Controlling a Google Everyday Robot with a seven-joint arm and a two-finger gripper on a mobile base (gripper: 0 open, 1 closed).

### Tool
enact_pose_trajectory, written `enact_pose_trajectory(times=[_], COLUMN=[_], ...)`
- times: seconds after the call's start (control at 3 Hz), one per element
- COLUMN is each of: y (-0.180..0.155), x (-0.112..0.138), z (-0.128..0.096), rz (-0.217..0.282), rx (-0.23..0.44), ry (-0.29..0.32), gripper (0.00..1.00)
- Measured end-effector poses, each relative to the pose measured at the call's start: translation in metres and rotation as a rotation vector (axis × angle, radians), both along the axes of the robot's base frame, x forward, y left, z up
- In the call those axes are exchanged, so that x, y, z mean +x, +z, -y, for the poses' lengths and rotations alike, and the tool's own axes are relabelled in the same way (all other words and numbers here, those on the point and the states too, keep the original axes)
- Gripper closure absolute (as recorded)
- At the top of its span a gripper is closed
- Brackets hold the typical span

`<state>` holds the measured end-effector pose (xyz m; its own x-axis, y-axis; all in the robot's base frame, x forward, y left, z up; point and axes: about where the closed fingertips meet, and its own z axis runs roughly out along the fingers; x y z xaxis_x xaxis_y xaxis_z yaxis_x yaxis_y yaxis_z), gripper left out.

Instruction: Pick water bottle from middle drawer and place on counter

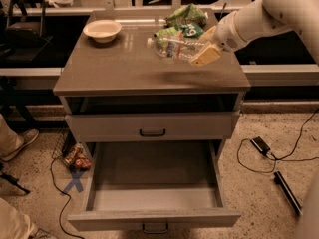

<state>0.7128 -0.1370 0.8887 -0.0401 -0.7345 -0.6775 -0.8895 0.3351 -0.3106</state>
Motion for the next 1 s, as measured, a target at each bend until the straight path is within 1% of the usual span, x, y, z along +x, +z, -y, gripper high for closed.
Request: enact_pose_trajectory(times=[0.33, 0.67, 1.0], y=[-0.012, -0.023, -0.029], x=[0.022, 0.034, 0.04], z=[-0.011, -0.017, -0.022], rz=[-0.055, -0.095, -0.121], rx=[-0.02, -0.029, -0.032], ry=[-0.002, -0.002, 0.003], gripper=[0.82, 0.59, 0.35])
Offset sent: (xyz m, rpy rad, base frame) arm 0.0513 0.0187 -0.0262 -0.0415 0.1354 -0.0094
